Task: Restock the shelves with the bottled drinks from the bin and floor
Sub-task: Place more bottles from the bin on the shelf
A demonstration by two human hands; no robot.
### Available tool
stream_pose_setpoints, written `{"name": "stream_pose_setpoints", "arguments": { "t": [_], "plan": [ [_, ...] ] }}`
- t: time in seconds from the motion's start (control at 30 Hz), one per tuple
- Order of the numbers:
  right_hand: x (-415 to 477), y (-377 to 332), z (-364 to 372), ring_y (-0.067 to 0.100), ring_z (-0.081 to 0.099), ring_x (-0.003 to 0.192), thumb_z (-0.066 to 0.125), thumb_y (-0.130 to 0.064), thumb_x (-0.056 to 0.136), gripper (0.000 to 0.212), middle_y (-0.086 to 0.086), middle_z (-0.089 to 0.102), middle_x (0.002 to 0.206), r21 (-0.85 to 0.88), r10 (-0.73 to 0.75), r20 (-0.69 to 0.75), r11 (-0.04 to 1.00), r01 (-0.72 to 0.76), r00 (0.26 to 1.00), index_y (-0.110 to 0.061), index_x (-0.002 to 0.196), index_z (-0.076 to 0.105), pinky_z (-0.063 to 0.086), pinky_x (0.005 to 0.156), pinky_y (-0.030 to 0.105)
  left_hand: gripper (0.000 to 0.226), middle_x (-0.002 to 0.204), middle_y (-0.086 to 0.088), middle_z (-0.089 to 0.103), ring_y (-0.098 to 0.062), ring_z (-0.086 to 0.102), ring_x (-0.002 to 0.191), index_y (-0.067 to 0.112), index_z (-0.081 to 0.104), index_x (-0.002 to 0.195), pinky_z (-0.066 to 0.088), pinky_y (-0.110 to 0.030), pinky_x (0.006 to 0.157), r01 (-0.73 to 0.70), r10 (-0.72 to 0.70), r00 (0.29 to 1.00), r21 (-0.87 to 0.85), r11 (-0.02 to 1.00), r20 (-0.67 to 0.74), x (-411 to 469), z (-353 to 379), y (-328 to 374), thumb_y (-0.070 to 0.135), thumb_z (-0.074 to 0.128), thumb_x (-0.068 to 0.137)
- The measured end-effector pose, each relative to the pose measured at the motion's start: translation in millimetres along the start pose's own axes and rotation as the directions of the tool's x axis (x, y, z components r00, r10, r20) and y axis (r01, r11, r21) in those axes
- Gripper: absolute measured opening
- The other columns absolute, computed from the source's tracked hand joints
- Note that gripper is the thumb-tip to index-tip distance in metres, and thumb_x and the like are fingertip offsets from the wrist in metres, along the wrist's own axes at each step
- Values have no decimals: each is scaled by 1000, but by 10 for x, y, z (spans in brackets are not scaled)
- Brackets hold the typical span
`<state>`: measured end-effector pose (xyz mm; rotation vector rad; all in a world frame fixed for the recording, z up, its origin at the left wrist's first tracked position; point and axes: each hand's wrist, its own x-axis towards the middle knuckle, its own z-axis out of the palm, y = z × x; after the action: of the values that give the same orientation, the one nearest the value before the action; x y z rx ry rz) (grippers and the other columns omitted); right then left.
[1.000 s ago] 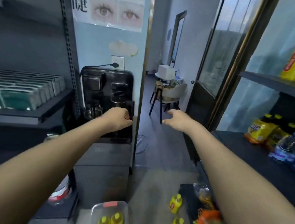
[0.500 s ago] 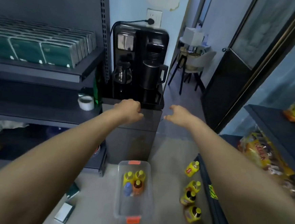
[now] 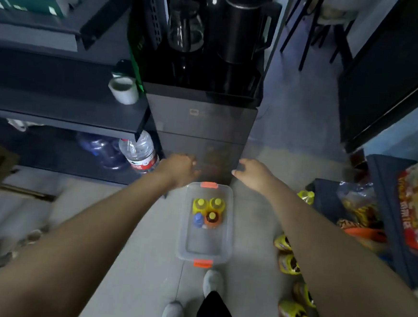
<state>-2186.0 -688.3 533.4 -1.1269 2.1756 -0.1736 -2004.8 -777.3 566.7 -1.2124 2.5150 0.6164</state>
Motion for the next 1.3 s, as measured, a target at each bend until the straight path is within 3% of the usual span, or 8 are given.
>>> {"name": "stream_pose_setpoints", "arguments": {
  "t": [0.13,0.3,0.5,0.7,1.1,1.3],
  "plan": [
    [376,280,322,29,44,130,55,-43,89,60,10,48,141,11,28,53,1000,-28,998,-13,139,42,37,107,42,48,124,-15,56,-34,50,118,10,59,116,44,-43,97,75,-73,997,-93,993,27,278,489,-131,46,45,87],
    [669,536,857,31,51,121,56,-39,88,48,11,55,132,1,30,114,1000,-30,993,-14,129,51,43,99,41,41,120,-17,58,-35,52,116,9,58,116,44,-38,95,158,-146,986,-152,976,86,534,1115,-312,41,50,91],
    [987,793,1625,31,48,125,60,-35,88,56,14,51,135,5,53,182,998,-55,982,-7,134,45,42,100,41,41,126,-14,52,-30,49,118,11,55,122,40,-36,100,229,-187,965,-246,942,182,783,1893,-612,38,50,92],
    [1388,1077,2367,34,52,119,62,-30,88,49,18,56,128,41,70,169,996,-79,983,-4,127,50,44,94,38,33,124,-7,57,-20,53,114,10,59,118,30,-15,86,270,-206,960,-438,858,189,1097,2717,-966,29,55,92],
    [2208,1646,3755,30,51,120,67,-26,85,49,13,57,130,90,90,175,990,-107,981,-8,128,53,38,90,30,25,120,-3,60,-14,55,111,14,62,112,31,-11,81,339,-248,940,-586,736,233,1658,4331,-1401,25,58,90],
    [2584,1897,4316,24,53,116,73,-28,79,54,8,58,127,189,45,87,980,-60,995,-12,127,52,35,82,20,24,119,3,61,-8,56,111,16,62,111,33,-12,85,350,-259,937,-647,678,235,1961,4885,-1477,25,57,90]
  ]
}}
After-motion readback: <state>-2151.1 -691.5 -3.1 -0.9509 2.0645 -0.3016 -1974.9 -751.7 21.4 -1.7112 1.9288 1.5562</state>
